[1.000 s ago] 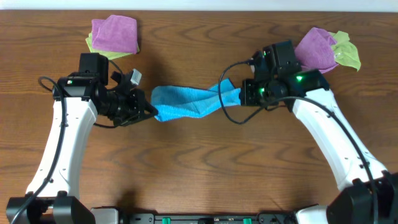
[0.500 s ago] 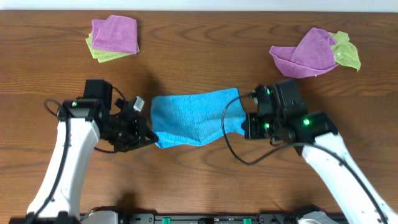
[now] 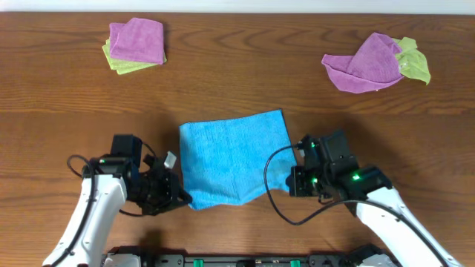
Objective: Fold the cloth
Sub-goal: 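Lay the stretched blue cloth flat toward the front of the table, then fold the blue cloth's far edge over toward the front with both grippers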
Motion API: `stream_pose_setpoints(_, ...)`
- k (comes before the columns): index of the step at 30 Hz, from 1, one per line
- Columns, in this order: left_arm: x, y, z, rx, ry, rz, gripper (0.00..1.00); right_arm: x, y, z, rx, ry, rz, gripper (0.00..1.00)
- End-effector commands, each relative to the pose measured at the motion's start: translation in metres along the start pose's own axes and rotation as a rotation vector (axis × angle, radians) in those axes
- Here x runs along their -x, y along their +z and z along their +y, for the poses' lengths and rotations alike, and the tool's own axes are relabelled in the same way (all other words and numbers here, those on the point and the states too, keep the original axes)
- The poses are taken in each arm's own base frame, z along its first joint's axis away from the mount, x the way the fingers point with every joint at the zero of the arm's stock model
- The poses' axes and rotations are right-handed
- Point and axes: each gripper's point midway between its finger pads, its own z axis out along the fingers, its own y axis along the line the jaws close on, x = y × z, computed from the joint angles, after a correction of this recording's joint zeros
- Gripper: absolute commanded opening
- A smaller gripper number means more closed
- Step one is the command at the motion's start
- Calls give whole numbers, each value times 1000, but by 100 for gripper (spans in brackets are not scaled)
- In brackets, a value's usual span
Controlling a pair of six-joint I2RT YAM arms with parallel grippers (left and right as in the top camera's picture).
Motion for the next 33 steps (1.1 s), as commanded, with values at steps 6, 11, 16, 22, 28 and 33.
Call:
stream_pose_setpoints(6,1,1,-2,-24,-17,-14,6,-10,8,-4,0,30,11,2)
stream_pose_setpoints(11,21,0,-8,-49,-46,-85,6,21,5,4,17,-15,-124,1)
stream_pose_setpoints(16,55,-6,-18,-91,-76,-209,6,47,1,6,7,-39,-237,1)
stream_pose_setpoints(22,98,-19,-24,-102,-113,-385,6,77,1,9,6,-53,-346,1)
stream_pose_setpoints(28,125,-33,-23,-87,-138,-519,6,101,15,-3,-5,-18,-376,1)
stream_pose_setpoints(33,142,-39,-23,-74,-142,-595,6,125,18,-8,-12,-28,-416,1)
